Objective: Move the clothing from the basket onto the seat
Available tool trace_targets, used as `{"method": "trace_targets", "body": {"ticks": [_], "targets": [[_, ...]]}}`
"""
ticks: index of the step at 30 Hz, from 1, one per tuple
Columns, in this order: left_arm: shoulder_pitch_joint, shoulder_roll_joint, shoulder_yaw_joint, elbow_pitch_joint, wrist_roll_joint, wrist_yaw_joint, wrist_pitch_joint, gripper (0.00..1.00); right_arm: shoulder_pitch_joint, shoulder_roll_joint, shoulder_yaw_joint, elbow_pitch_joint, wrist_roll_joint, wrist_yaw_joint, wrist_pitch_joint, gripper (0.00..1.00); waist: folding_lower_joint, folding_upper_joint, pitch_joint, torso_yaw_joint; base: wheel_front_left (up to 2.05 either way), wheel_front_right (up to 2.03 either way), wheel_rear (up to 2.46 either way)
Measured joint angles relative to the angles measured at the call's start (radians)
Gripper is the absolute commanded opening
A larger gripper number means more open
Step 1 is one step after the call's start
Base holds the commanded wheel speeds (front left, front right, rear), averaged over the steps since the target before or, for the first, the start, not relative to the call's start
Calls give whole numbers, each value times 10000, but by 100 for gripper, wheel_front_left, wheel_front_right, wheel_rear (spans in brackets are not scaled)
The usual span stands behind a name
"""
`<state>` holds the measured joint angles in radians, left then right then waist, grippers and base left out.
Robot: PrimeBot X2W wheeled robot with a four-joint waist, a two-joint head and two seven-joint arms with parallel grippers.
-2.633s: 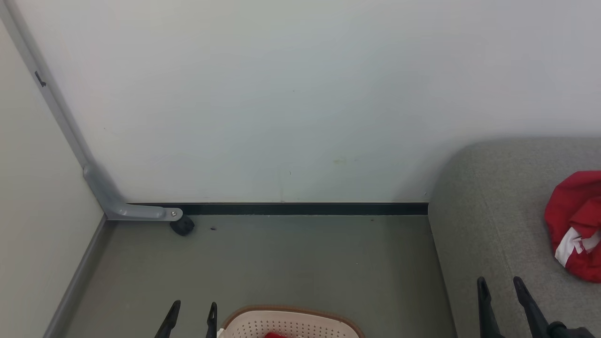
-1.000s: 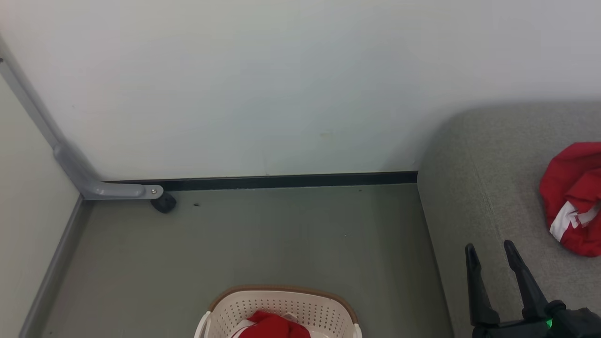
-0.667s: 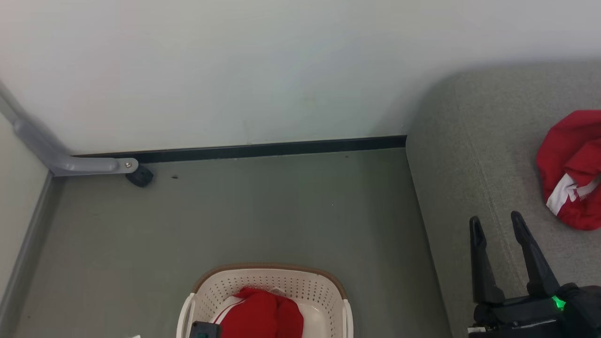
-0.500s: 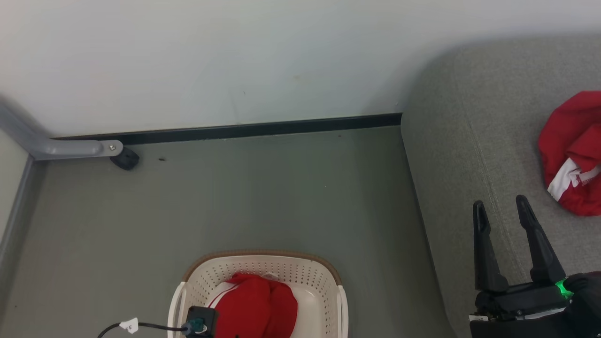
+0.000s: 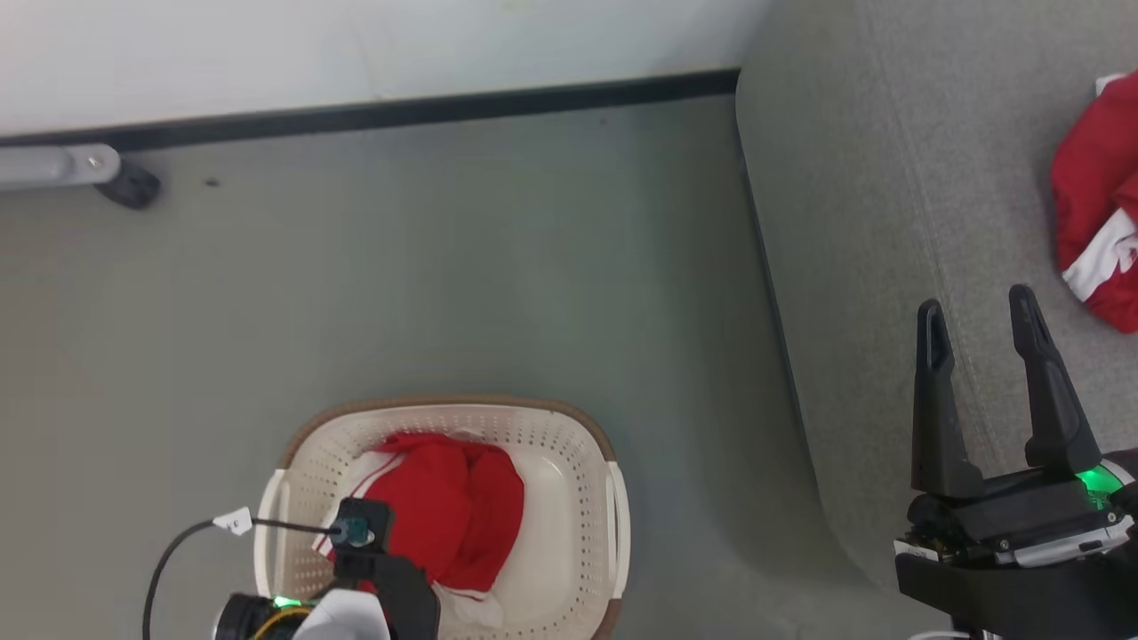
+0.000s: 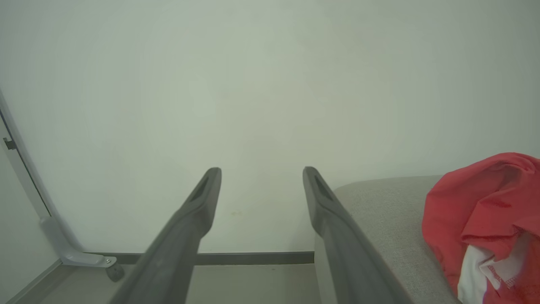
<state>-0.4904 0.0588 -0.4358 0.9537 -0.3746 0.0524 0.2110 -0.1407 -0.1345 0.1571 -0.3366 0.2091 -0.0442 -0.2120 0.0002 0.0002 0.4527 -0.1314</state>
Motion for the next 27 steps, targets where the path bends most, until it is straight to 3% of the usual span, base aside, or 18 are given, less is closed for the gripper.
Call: {"method": "trace_targets", "body": {"ticks": [13,27], "targets": [[-1838,757,-353,569,731,0,284,100,-648,253,169,-481,2,-65,2,100,0,0,1946,-555,0,0,0],[-3418,1108,-813,1103,1432,4,529,100,-1335,445,228,-495,35,-100,-107,100,0,0,3800,-1075,0,0,0]]}}
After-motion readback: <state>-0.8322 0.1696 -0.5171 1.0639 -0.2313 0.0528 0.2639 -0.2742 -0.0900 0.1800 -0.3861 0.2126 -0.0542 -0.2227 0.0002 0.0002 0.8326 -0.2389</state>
